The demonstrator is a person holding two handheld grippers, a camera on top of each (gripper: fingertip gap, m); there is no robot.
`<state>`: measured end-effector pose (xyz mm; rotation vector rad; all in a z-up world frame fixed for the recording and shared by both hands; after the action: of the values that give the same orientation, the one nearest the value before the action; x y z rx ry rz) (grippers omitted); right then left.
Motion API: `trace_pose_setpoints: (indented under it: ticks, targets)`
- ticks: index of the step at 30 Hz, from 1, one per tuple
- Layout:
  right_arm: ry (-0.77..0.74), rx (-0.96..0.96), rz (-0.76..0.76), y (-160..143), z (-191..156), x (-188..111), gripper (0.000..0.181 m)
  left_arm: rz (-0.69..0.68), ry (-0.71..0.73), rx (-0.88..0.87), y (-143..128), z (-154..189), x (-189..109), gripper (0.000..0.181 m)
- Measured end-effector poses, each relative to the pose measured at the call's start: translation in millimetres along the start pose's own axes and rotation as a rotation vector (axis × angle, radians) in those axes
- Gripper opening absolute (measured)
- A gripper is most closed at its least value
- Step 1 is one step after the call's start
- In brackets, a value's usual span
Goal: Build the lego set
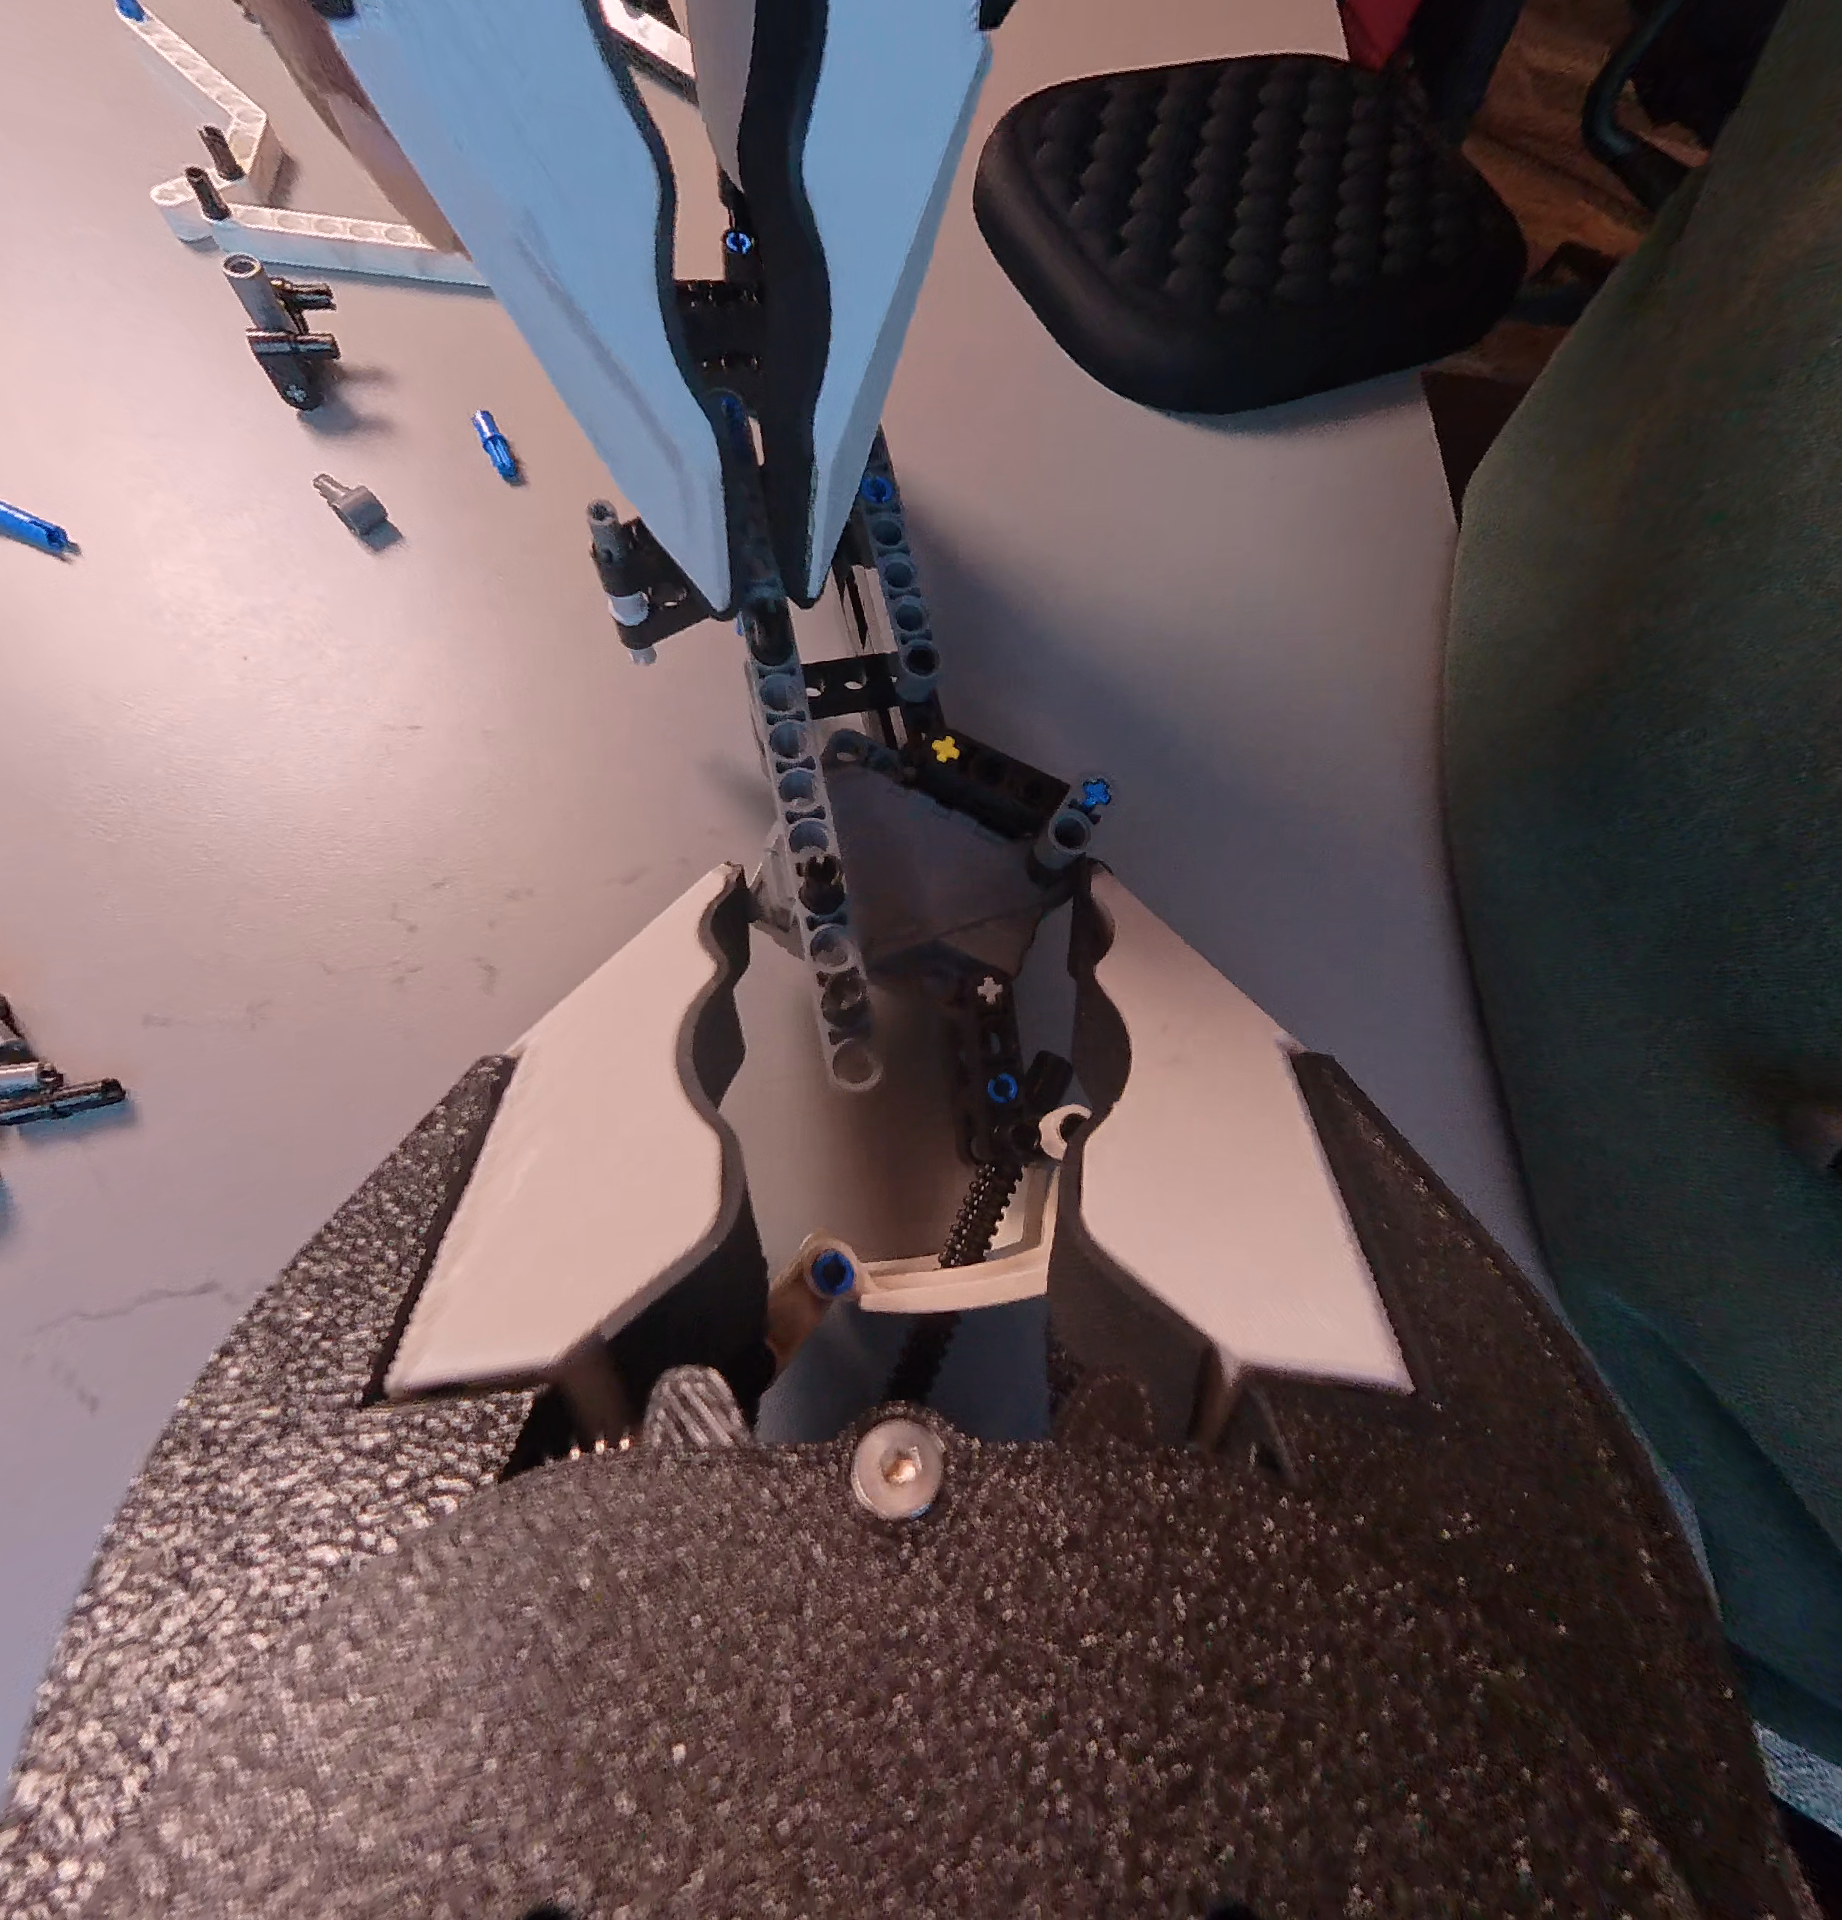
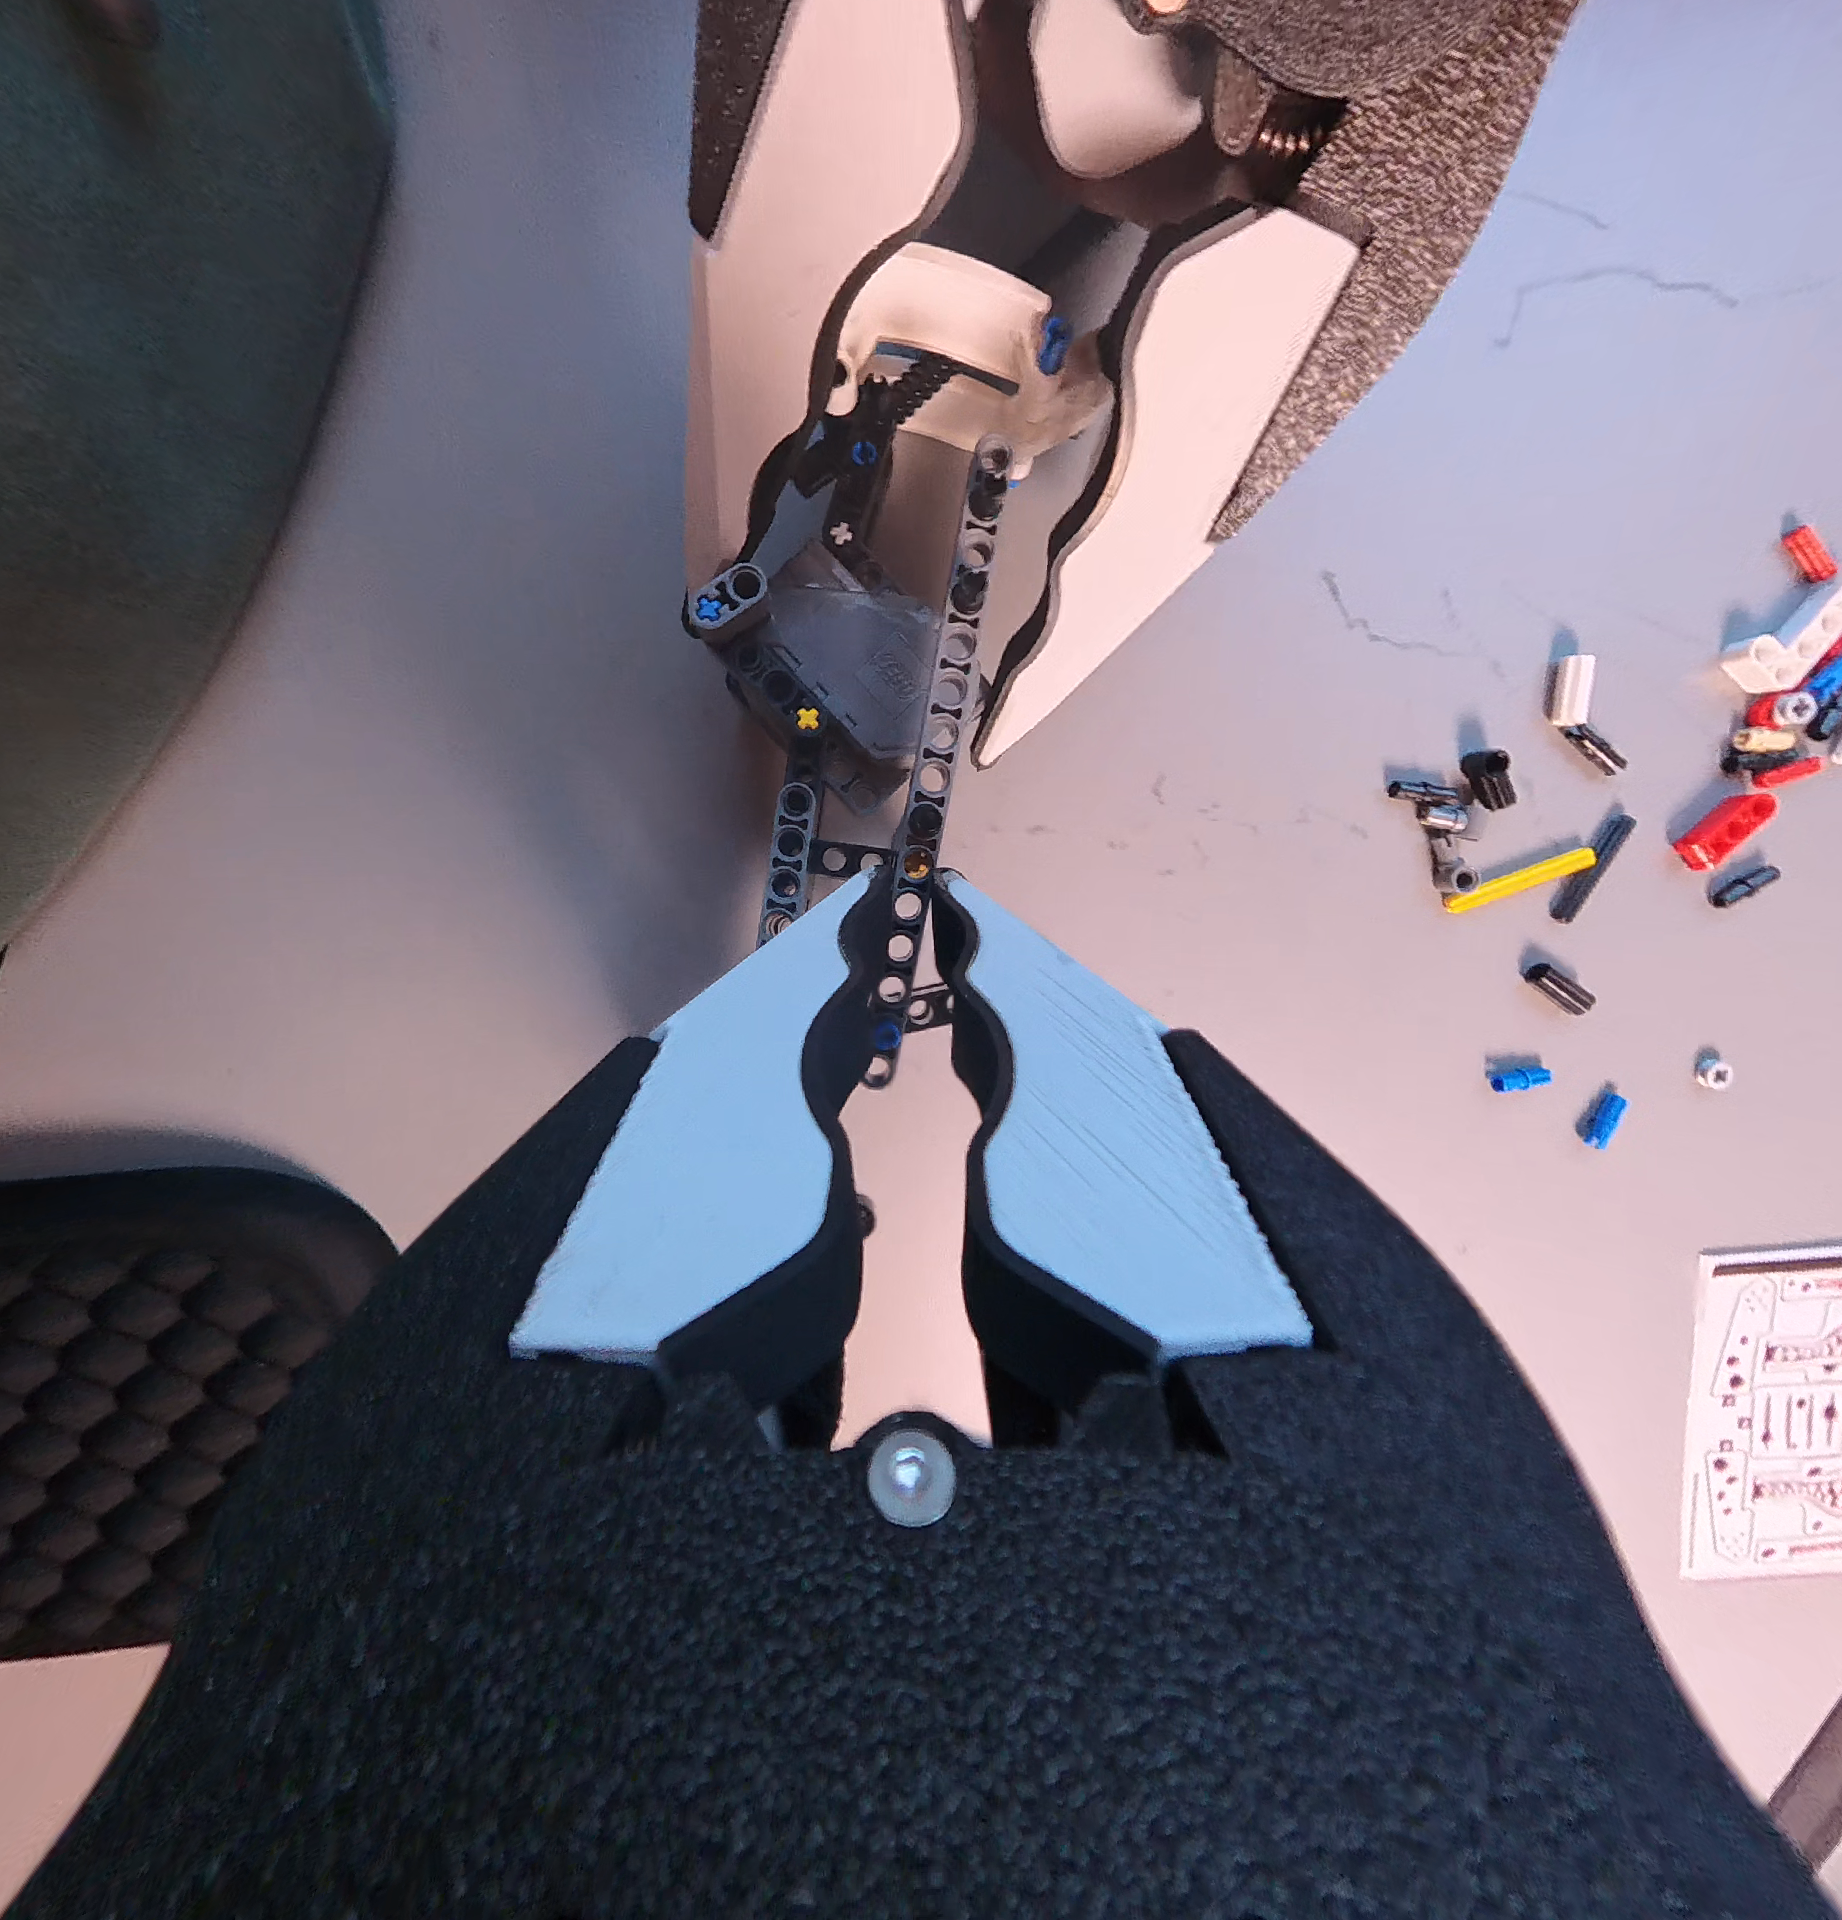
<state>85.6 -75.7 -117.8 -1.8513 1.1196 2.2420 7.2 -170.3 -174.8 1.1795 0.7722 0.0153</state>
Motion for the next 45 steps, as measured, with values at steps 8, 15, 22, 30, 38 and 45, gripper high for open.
trace_pose_setpoints:
  ticks: [8, 15, 22, 30, 38, 45]
  targets:
    - [-0.003, -0.007, -0.004, 2, 0, 1, 0.008, 0.017, -0.014, 0.016, -2, -1, -2, 0.062]
    - [0.054, 0.181, 0.134, -6, 11, 2, 0.008, 0.037, -0.113, -0.102, 0, -11, -6, 0.062]
    - [0.230, 0.533, 0.233, -23, 35, 7, 0.007, 0.062, -0.298, -0.342, 2, -31, -11, 0.062]
    - [0.343, 0.733, 0.309, -35, 45, 8, 0.007, 0.075, -0.358, -0.419, 4, -40, -14, 0.062]
    - [0.278, 0.697, 0.318, -30, 43, 0, 0.007, 0.095, -0.353, -0.396, 7, -42, -17, 0.062]
    - [0.185, 0.575, 0.275, -23, 35, -1, 0.012, 0.067, -0.338, -0.365, 6, -39, -14, 0.062]
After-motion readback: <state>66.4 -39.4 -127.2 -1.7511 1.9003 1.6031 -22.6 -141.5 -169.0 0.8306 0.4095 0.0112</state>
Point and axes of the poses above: each gripper's, where its closed fingertips meet, x out along the fingers, y out of its top, z = x × y across the jaws, the point moved 8 cm from there along -x, back along the fingers, and after that the axes turned 5 degrees about z, right-handed, at the moved point
